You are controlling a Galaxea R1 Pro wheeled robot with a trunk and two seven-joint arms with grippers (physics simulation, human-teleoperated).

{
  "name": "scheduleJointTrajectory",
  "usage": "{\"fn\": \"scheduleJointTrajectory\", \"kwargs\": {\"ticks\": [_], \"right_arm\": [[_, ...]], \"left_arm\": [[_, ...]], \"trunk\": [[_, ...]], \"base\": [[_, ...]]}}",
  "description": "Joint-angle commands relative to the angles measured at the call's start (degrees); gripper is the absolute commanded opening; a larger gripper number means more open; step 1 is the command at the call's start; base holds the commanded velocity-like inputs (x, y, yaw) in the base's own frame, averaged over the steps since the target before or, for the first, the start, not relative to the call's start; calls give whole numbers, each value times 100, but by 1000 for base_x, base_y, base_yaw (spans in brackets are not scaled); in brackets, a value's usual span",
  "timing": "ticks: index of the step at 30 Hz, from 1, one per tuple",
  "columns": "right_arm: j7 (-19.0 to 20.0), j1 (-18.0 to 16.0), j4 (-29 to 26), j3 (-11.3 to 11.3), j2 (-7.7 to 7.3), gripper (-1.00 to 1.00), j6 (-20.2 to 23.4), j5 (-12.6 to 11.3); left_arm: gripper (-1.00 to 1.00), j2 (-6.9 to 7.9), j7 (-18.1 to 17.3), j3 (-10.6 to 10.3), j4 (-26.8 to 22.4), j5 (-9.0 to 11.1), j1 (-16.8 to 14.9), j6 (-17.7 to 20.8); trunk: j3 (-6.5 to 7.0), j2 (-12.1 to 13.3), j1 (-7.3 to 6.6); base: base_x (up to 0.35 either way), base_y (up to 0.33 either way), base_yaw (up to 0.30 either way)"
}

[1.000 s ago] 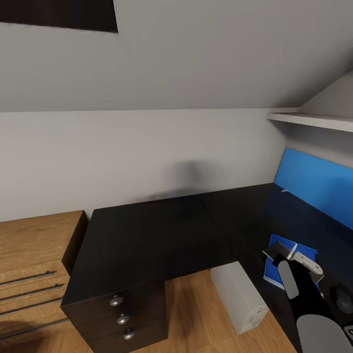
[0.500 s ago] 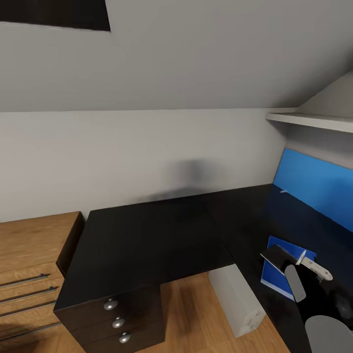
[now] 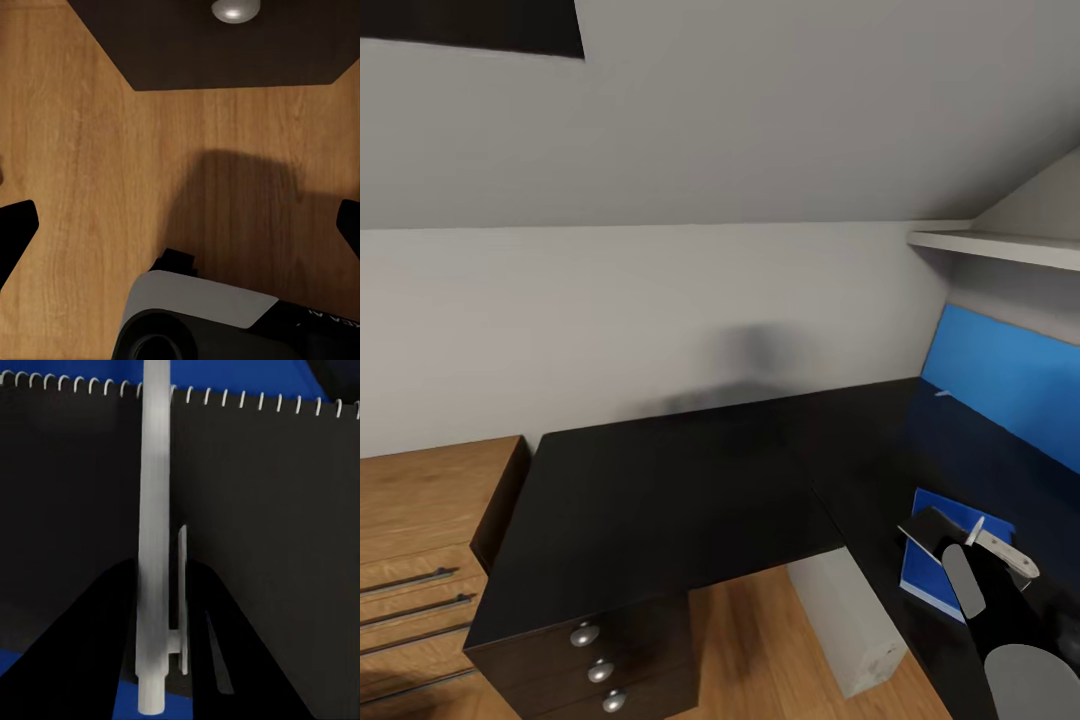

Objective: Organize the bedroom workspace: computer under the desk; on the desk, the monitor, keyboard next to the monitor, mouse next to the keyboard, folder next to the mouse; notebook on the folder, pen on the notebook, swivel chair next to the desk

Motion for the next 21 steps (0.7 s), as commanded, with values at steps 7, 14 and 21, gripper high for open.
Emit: {"fn": "scheduleJointTrajectory", "kwargs": {"ticks": [7,14,21], "right_arm": [[-24,-4,-8,3,-1,-100,20,-35],[-24,-3,-14,3,-1,100,20,-33],[-24,-2,-44,11,7,100,20,-33]], "left_arm": [[100,5,38,-47,1,66,-5,-33],[100,5,38,-47,1,60,-5,-35],[100,-13,38,-47,1,57,-5,-28]], "trunk": [[-6,-4,0],[-6,-4,0],[102,237,-131]], "base": [[5,1,0],[0,0,0],[0,0,0]]}}
